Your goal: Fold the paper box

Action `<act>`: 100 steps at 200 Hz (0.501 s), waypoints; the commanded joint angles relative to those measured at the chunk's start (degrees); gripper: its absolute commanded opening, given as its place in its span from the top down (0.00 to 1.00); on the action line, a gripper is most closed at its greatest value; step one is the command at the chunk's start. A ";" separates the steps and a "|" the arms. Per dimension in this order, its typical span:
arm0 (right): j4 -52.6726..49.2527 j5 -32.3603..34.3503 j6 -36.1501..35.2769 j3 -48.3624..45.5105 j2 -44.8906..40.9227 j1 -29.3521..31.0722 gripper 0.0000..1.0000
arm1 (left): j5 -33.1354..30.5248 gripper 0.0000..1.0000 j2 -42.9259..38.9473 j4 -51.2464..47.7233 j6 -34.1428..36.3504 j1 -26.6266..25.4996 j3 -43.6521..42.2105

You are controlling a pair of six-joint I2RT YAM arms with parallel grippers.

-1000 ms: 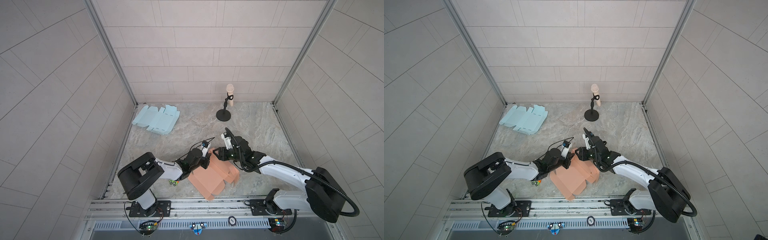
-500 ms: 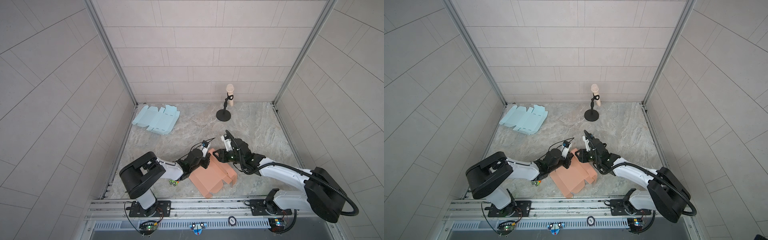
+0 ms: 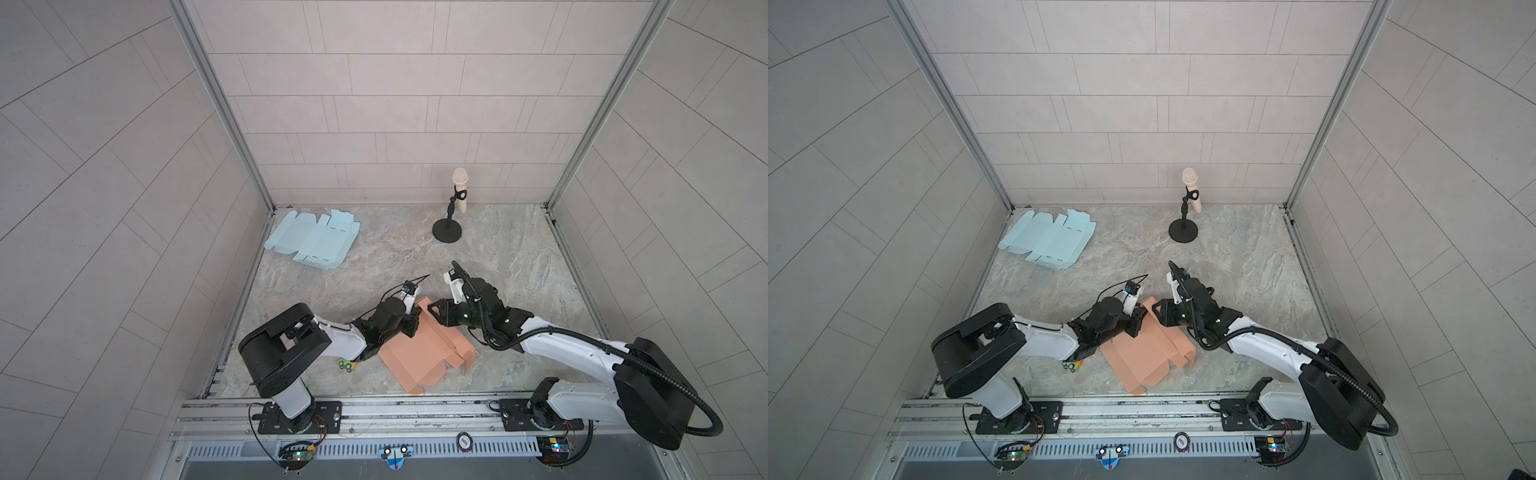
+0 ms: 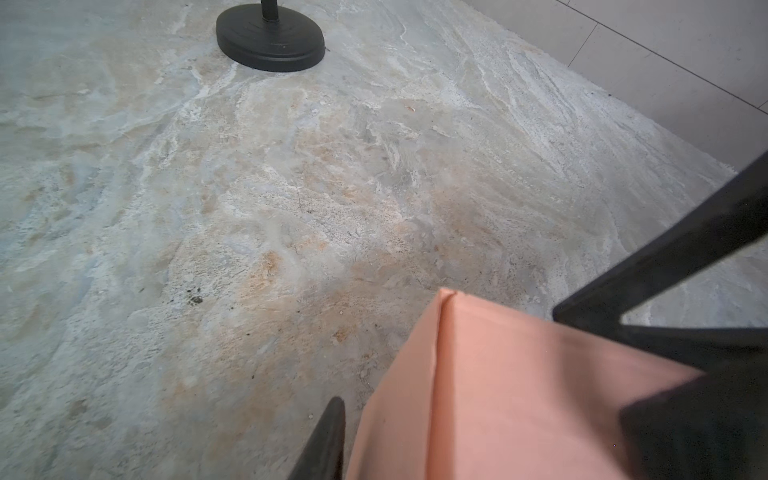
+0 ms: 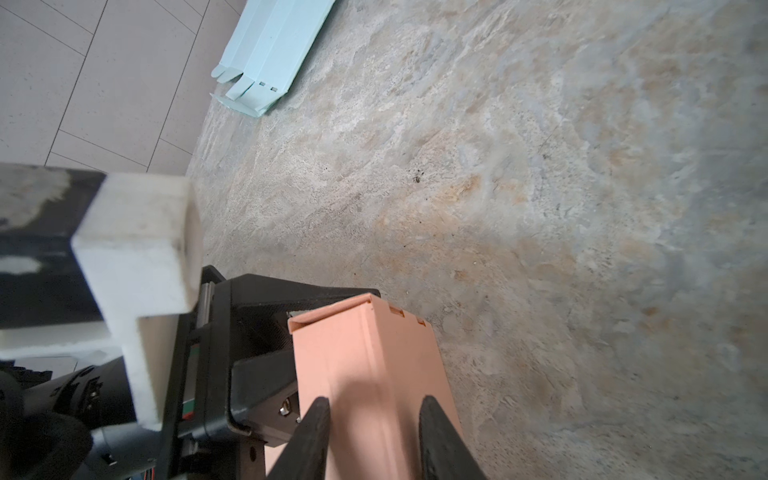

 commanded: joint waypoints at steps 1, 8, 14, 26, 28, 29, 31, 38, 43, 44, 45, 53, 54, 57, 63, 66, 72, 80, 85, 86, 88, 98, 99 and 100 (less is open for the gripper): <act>-3.00 1.78 0.14 0.45 -0.75 0.23 0.62 | 0.16 0.73 0.08 -0.96 1.47 0.09 1.09; -3.20 1.93 0.14 0.55 -0.59 0.22 0.62 | 0.43 0.72 0.09 -0.70 2.11 0.09 1.02; -3.44 1.96 0.14 0.66 -0.51 0.22 0.62 | 0.57 0.72 0.16 -0.64 2.57 0.10 1.01; -3.58 1.94 0.14 0.95 -0.28 0.23 0.63 | 1.08 0.72 0.66 -0.44 3.28 0.14 1.18; -3.59 1.94 0.14 1.01 -0.24 0.24 0.63 | 1.20 0.72 0.83 -0.49 3.33 0.10 1.28; -3.62 1.95 0.14 1.05 -0.23 0.23 0.63 | 1.22 0.72 0.86 -0.47 3.38 0.07 1.33; -3.68 1.95 0.14 1.21 -0.18 0.22 0.63 | 1.34 0.72 1.01 -0.52 3.48 0.08 1.36; -3.84 1.93 0.14 1.41 -0.02 0.21 0.63 | 1.75 0.72 1.43 -0.61 3.67 0.09 1.82; -4.02 1.90 0.10 1.59 0.03 0.23 0.63 | 1.83 0.72 1.81 -0.70 3.69 0.14 2.05; -4.10 1.88 0.08 1.65 0.03 0.22 0.63 | 1.84 0.72 1.92 -0.71 3.74 0.14 2.06; -4.09 1.91 0.07 1.67 0.03 0.22 0.63 | 1.89 0.72 1.97 -0.71 3.76 0.10 2.16; -4.37 2.05 -0.06 1.88 0.07 0.18 0.63 | 2.03 0.73 2.35 -0.94 3.85 0.11 2.54; -4.45 2.04 -0.04 1.88 0.10 0.16 0.63 | 2.07 0.73 2.41 -1.01 3.86 0.12 2.57; -4.56 2.08 -0.03 1.90 0.12 0.20 0.63 | 2.03 0.73 2.52 -1.07 3.87 0.13 2.70; -4.62 2.18 -0.03 1.87 0.19 0.04 0.64 | 1.96 0.72 2.86 -1.28 3.94 0.12 2.99; -4.69 2.21 -0.03 1.86 0.14 -0.04 0.64 | 1.94 0.72 2.97 -1.37 3.96 0.08 3.04; -4.75 2.12 -0.08 1.88 0.20 -0.12 0.64 | 1.94 0.72 3.22 -1.48 3.96 0.17 3.26; -4.75 2.20 0.09 1.88 0.20 -0.17 0.64 | 1.96 0.72 3.56 -1.64 4.05 0.17 3.47; -4.71 2.20 0.06 1.86 0.20 -0.15 0.64 | 1.86 0.72 3.74 -1.76 4.13 0.17 3.70; -4.71 2.16 0.06 1.87 0.21 -0.18 0.64 | 1.85 0.72 3.85 -1.77 4.13 0.20 3.72; -4.77 2.18 0.05 1.88 0.21 -0.21 0.64 | 1.85 0.72 3.93 -1.81 4.13 0.22 3.76; -4.80 2.34 0.07 1.87 0.28 -0.39 0.64 | 1.94 0.72 4.30 -2.06 4.22 0.28 4.03; -4.84 2.32 0.06 1.87 0.29 -0.39 0.64 | 1.98 0.72 4.39 -2.09 4.22 0.30 4.07; -4.86 2.31 0.06 1.83 0.29 -0.44 0.64 | 2.00 0.72 4.40 -2.02 4.27 0.31 4.08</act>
